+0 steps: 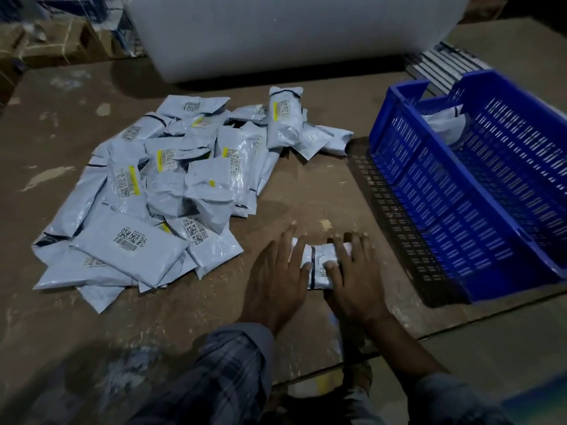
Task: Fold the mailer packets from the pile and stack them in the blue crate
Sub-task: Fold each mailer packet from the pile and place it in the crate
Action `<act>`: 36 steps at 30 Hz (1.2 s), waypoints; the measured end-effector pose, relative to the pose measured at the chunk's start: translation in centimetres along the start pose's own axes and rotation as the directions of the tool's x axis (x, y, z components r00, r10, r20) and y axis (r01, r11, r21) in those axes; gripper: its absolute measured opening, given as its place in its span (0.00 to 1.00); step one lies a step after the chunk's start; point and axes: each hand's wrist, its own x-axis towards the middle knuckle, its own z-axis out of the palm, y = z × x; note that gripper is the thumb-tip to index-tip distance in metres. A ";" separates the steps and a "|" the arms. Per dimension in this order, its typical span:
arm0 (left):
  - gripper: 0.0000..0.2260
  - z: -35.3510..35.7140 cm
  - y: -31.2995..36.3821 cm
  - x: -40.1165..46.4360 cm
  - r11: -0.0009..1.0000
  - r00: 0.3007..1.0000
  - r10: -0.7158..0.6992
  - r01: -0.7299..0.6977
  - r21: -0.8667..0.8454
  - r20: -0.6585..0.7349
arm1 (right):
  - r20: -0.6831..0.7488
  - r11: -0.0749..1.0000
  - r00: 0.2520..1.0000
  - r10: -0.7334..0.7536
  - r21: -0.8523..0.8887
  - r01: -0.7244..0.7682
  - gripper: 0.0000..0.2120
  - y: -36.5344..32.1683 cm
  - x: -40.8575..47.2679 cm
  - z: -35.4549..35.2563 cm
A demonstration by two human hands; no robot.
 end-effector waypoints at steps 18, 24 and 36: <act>0.27 5.0 -1.4 2.0 0.984 0.945 -0.005 -0.054 0.170 0.327 | 0.031 0.997 0.999 -0.026 -0.066 0.028 0.28 -0.6 1.1 0.3; 0.26 4.6 -0.9 2.4 0.973 0.932 -0.009 -0.075 0.218 0.361 | 0.030 0.994 0.998 -0.054 -0.088 0.057 0.27 -0.2 1.5 0.8; 0.27 4.7 -0.8 2.4 0.974 0.924 -0.034 -0.054 0.218 0.381 | -0.004 0.991 0.997 -0.076 -0.106 0.075 0.26 0.0 1.3 1.4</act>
